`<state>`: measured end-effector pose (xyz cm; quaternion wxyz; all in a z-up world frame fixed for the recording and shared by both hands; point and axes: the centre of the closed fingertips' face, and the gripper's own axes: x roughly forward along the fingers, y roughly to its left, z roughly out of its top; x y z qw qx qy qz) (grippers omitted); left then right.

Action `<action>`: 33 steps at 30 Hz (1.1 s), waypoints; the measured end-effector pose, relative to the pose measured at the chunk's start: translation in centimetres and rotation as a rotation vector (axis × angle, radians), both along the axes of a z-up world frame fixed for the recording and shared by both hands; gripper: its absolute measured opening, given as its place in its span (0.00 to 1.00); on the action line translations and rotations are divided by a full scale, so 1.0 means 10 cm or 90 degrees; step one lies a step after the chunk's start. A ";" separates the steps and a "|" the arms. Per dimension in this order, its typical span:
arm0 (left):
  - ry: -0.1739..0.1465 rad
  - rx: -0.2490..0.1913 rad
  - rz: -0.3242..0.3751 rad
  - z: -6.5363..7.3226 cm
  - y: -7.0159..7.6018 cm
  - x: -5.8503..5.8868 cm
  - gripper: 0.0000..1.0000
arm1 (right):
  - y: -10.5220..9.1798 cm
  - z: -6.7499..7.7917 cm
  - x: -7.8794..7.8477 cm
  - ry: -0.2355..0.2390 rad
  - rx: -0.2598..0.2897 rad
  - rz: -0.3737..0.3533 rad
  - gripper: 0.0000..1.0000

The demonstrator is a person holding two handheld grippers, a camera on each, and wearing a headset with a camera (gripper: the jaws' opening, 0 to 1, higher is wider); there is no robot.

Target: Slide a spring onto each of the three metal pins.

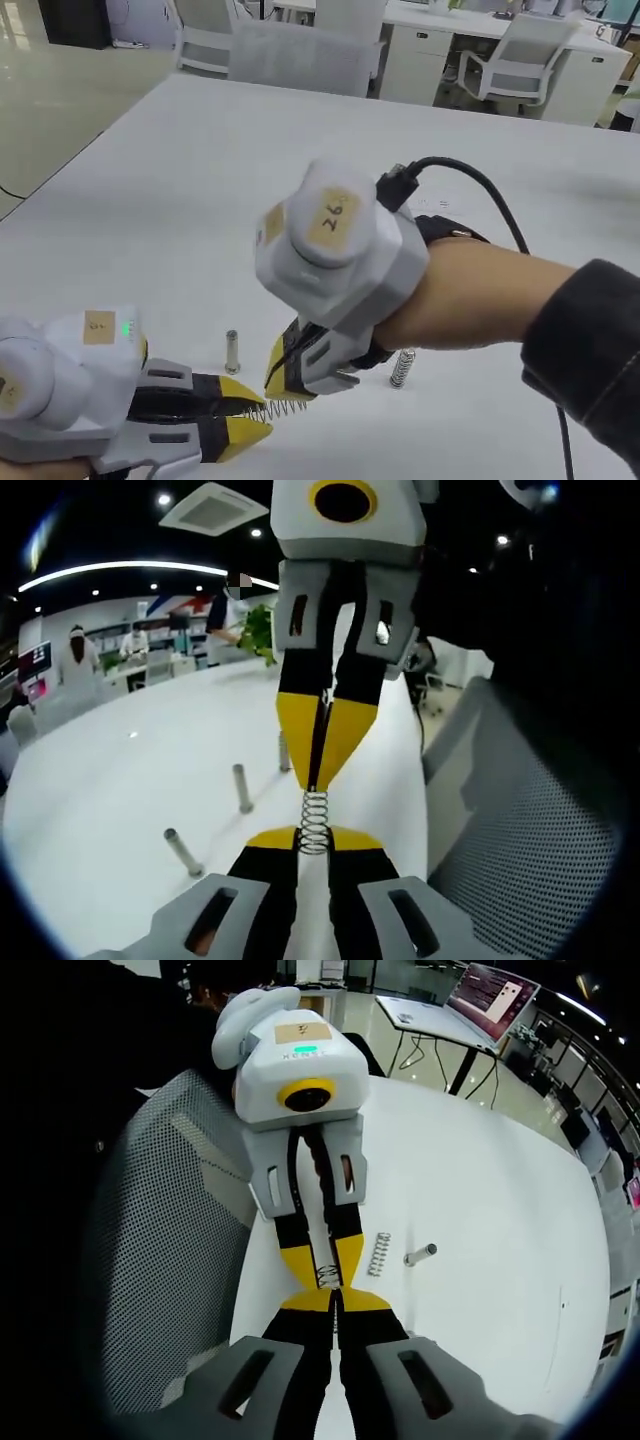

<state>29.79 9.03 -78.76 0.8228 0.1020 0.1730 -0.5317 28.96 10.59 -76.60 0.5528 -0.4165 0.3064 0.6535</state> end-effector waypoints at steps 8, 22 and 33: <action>0.003 0.004 -0.003 -0.02 -0.01 -0.01 0.03 | -0.13 -0.10 0.05 0.010 -0.023 -0.017 0.12; -0.008 -0.011 -0.002 0.05 -0.03 0.00 0.03 | -0.23 -0.36 0.04 0.032 -0.065 -0.016 0.16; -0.004 -0.012 -0.001 0.05 -0.04 -0.01 0.03 | -0.18 -0.18 0.08 0.011 -0.042 -0.015 0.08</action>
